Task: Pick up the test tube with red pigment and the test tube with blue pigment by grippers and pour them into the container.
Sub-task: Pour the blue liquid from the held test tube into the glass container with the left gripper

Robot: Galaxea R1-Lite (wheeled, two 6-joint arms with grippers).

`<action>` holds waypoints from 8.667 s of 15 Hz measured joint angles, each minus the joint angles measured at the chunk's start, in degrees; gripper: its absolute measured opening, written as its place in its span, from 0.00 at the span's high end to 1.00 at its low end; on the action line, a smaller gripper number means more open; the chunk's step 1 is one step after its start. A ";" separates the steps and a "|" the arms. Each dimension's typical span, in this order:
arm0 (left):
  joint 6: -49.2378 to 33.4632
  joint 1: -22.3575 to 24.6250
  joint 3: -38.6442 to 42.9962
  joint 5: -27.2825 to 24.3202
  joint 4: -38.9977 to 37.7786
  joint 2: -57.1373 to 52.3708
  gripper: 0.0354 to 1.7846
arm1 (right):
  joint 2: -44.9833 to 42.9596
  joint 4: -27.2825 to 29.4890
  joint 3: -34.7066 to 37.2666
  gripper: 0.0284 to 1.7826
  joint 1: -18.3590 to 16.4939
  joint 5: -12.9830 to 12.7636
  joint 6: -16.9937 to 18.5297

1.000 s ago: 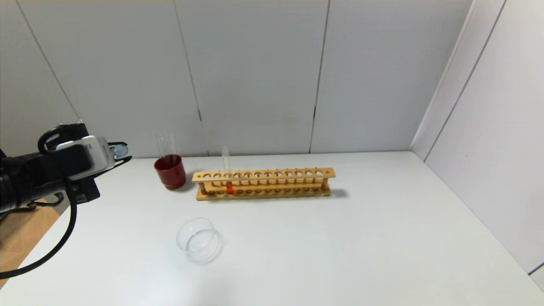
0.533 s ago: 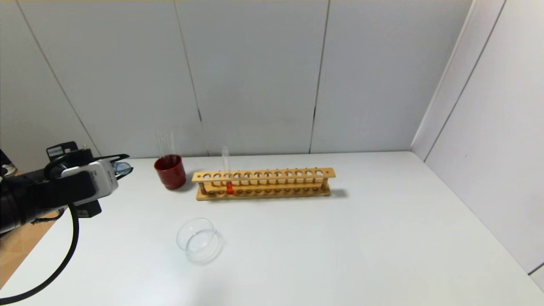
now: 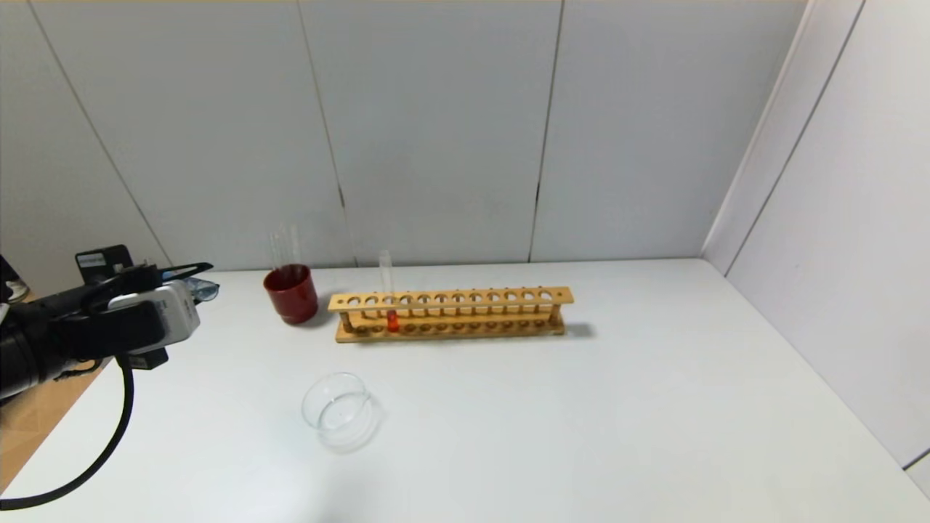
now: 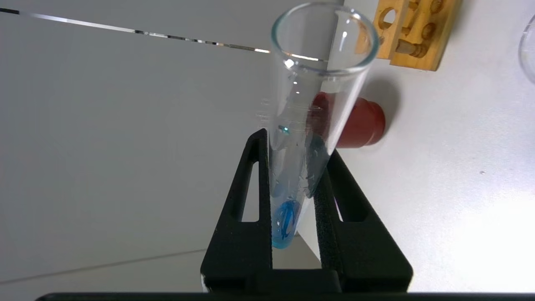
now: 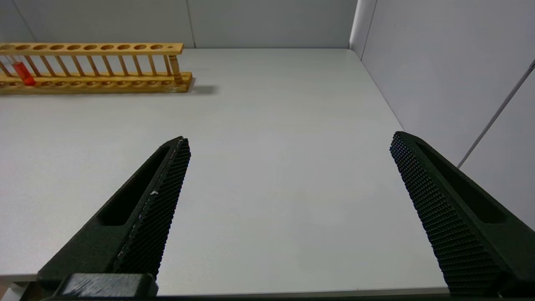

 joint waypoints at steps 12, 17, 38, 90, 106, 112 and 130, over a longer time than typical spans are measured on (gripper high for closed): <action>7.55 0.17 -0.24 -9.58 -8.77 9.14 0.82 | 0.00 -0.01 0.00 0.02 0.00 0.01 0.00; 11.54 0.55 -0.35 -10.74 -8.74 9.97 0.82 | 0.00 -0.01 0.00 0.02 0.00 0.00 0.00; 18.66 1.88 -0.96 -12.35 -8.79 12.48 0.82 | 0.00 0.00 0.00 0.02 0.00 0.01 0.00; 34.78 -3.17 -10.25 -15.04 -17.40 30.70 0.82 | 0.00 0.00 0.00 0.02 0.00 0.00 0.00; 37.45 -4.50 -11.50 -15.24 -17.46 29.98 0.82 | 0.00 0.00 0.00 0.02 0.00 0.01 0.00; 40.35 -4.49 -11.57 -15.21 -17.53 29.25 0.82 | 0.00 0.00 0.00 0.02 0.00 0.01 0.00; 45.84 -5.01 -12.42 -18.33 -20.52 28.22 0.82 | 0.00 0.02 0.00 0.02 0.00 0.00 0.00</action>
